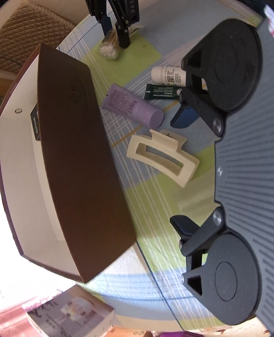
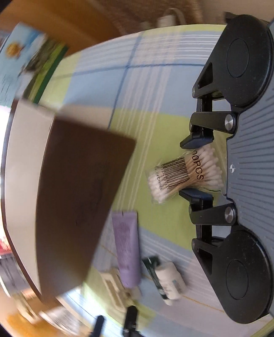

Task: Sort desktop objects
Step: 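Grasp the cream hair clip with the left gripper while the right gripper grasps the cotton swab pack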

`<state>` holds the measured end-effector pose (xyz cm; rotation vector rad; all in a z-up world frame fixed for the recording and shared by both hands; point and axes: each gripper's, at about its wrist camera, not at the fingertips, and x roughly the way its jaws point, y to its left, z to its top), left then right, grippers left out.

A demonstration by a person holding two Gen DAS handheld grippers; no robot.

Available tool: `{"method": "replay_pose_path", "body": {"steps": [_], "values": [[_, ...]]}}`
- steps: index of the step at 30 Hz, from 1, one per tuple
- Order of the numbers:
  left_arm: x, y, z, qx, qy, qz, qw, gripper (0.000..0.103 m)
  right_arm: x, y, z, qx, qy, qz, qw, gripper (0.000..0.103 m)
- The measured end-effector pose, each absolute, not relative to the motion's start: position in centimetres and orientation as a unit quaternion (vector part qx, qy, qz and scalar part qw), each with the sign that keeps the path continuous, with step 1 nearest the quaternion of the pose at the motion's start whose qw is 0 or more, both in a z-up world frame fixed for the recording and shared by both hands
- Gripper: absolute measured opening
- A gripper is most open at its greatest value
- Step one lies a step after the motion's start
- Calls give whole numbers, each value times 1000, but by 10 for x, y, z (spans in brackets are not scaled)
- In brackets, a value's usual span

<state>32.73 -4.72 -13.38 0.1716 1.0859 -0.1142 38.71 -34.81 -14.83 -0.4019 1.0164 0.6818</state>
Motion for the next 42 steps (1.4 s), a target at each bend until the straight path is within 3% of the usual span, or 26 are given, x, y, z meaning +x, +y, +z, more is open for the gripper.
{"method": "replay_pose_path", "body": {"steps": [5, 6, 12, 25, 32, 42], "values": [[338, -52, -143, 102, 516, -86, 846, 75, 388, -363, -145, -173, 477, 298, 808, 39], [341, -52, -145, 101, 518, -93, 845, 67, 388, -365, -144, -171, 479, 294, 809, 39], [351, -51, -149, 80, 521, -108, 843, 42, 388, -369, -146, -163, 482, 283, 813, 39], [352, -22, -149, -32, 577, 29, 815, 42, 389, -364, -148, -166, 479, 284, 814, 45], [349, -24, -155, -7, 566, 3, 824, 42, 396, -361, -150, -168, 474, 287, 815, 53], [345, -23, -152, -9, 558, 7, 830, 37, 396, -357, -152, -168, 460, 296, 820, 49]]}}
